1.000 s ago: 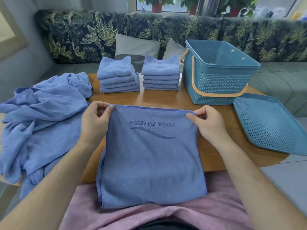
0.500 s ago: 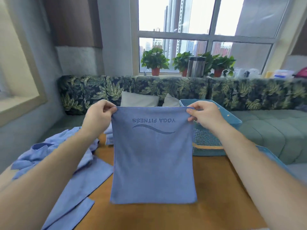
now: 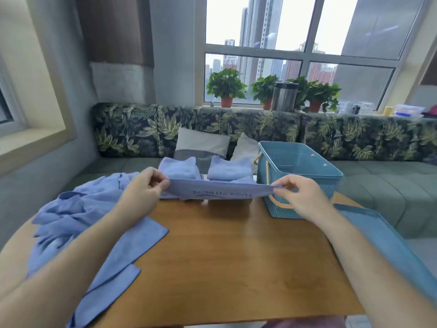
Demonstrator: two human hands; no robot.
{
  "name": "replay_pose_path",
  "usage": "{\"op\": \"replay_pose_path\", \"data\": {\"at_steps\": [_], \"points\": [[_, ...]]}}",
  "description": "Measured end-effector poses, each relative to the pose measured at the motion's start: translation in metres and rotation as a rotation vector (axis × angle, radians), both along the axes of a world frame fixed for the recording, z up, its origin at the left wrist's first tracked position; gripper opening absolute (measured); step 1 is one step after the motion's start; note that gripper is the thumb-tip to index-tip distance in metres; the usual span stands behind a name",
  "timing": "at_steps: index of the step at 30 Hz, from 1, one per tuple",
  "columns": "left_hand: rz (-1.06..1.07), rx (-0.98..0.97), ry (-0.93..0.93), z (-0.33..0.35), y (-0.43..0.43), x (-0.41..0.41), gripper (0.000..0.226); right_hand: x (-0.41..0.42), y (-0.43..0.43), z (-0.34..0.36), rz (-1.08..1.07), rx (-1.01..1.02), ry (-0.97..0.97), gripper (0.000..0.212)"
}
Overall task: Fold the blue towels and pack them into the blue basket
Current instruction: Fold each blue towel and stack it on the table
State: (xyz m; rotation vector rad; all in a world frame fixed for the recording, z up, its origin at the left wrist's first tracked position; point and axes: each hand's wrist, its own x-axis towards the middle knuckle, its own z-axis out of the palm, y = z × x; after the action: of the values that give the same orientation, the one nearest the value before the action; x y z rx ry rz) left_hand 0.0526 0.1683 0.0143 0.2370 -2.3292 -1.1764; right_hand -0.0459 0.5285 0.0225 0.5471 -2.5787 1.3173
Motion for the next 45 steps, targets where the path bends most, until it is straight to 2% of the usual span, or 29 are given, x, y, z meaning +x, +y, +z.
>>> {"op": "replay_pose_path", "data": {"at_steps": [3,7,11,17,29,35,39,45], "points": [[-0.059,0.065,-0.144,-0.061,0.013,0.030,0.009,0.024,0.018,-0.060,0.062,0.067,-0.115,0.019],[-0.106,0.162,-0.295,-0.120,0.021,0.054,0.015,0.049,0.030,-0.112,0.140,0.047,-0.309,0.019],[-0.137,0.201,-0.316,-0.131,0.027,0.065,0.010,0.056,0.035,-0.127,0.134,0.018,-0.371,0.014],[-0.172,0.256,-0.316,-0.129,0.016,0.071,0.014,0.058,0.042,-0.111,0.138,-0.083,-0.381,0.002],[0.008,0.021,-0.237,-0.114,0.010,-0.027,0.012,-0.034,0.000,-0.134,-0.093,0.047,-0.290,0.014],[0.081,-0.040,-0.323,-0.145,0.009,-0.067,0.014,-0.060,-0.017,-0.146,-0.147,0.322,-0.272,0.022],[0.144,-0.107,-0.328,-0.158,0.007,-0.080,0.015,-0.073,-0.019,-0.158,-0.182,0.397,-0.274,0.026],[0.126,-0.263,-0.365,-0.161,0.004,-0.093,0.016,-0.078,-0.029,-0.162,-0.219,0.540,-0.230,0.036]]}}
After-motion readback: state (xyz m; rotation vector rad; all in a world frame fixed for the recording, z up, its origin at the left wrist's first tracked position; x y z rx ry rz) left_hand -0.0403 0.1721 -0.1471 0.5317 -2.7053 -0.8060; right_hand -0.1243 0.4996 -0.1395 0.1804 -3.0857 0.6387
